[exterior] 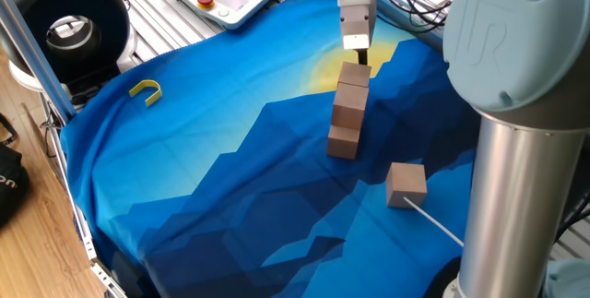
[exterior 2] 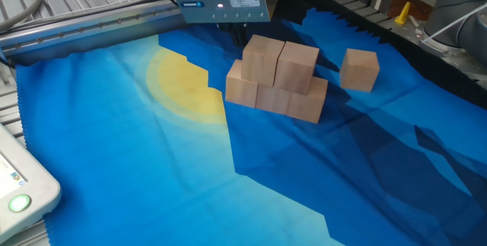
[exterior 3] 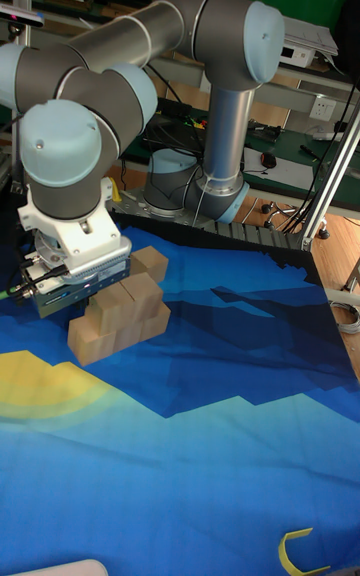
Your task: Stack the blocks into a pyramid shape
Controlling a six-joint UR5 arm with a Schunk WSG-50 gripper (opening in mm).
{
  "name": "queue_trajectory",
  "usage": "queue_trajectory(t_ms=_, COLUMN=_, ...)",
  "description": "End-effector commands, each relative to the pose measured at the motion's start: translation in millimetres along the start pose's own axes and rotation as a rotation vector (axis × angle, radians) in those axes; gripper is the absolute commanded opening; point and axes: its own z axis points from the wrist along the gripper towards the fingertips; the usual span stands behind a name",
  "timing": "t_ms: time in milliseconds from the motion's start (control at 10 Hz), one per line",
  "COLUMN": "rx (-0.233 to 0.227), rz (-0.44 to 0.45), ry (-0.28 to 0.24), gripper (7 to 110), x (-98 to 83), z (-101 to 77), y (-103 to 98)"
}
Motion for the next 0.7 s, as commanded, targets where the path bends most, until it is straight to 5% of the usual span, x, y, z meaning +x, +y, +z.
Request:
queue_trajectory(t_ms=0, rx=0.051, rz=-0.014, ry=-0.016, gripper=7, x=-6.4, z=-6.5, y=-11.4)
queue_trajectory(t_ms=300, rx=0.059, rz=0.002, ry=-0.045, gripper=7, x=-41.8, z=-25.8, y=0.2)
queue_trajectory(t_ms=600, rx=0.006, rz=0.039, ry=-0.054, gripper=7, x=-67.0, z=-26.0, y=33.2)
